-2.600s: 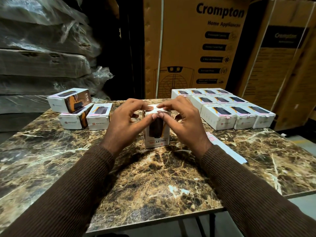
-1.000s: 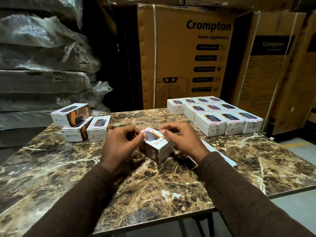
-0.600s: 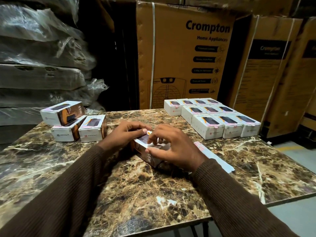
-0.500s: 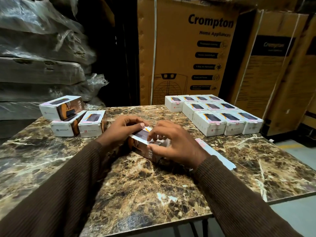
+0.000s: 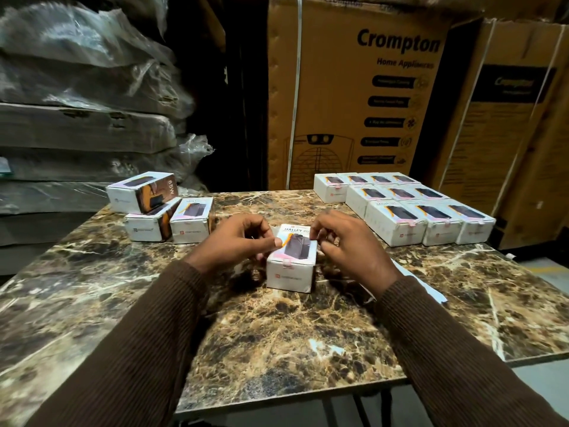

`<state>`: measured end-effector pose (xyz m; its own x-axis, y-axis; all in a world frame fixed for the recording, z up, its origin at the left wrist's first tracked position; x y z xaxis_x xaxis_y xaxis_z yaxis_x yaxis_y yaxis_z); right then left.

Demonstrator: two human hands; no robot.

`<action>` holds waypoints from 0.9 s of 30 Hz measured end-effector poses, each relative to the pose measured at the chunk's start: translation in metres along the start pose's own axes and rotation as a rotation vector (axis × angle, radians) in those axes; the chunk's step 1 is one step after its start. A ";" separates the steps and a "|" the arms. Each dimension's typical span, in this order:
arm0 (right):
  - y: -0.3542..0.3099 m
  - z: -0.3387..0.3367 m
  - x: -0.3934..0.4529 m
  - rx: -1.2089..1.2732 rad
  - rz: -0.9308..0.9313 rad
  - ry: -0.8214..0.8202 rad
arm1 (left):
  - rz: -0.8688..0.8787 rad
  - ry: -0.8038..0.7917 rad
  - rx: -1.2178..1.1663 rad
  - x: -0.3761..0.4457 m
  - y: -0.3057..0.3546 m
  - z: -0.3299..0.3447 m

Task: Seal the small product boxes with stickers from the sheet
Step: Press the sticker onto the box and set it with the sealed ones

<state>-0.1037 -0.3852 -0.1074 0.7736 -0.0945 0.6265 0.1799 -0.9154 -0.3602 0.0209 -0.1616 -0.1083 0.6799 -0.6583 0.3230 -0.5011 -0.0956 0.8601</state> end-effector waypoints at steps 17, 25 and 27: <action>-0.019 -0.026 -0.018 0.263 0.207 -0.068 | 0.026 0.018 0.312 -0.023 0.014 -0.001; -0.025 -0.020 -0.030 0.245 0.190 -0.035 | 0.050 0.057 0.384 -0.022 0.010 0.010; -0.019 -0.022 -0.027 0.252 0.209 -0.012 | 0.046 0.098 0.425 -0.017 0.013 0.016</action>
<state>-0.1414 -0.3733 -0.1025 0.8167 -0.2640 0.5132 0.1598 -0.7510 -0.6406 -0.0060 -0.1638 -0.1093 0.6893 -0.5969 0.4105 -0.6938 -0.3806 0.6114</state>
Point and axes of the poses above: each hand's wrist, its own x-axis towards the middle knuckle, its own z-axis out of the palm, y = z × x, the point moved 1 cm from there along x, towards the middle knuckle, and after that the axes turned 5 degrees about y, right-handed, at the moved point
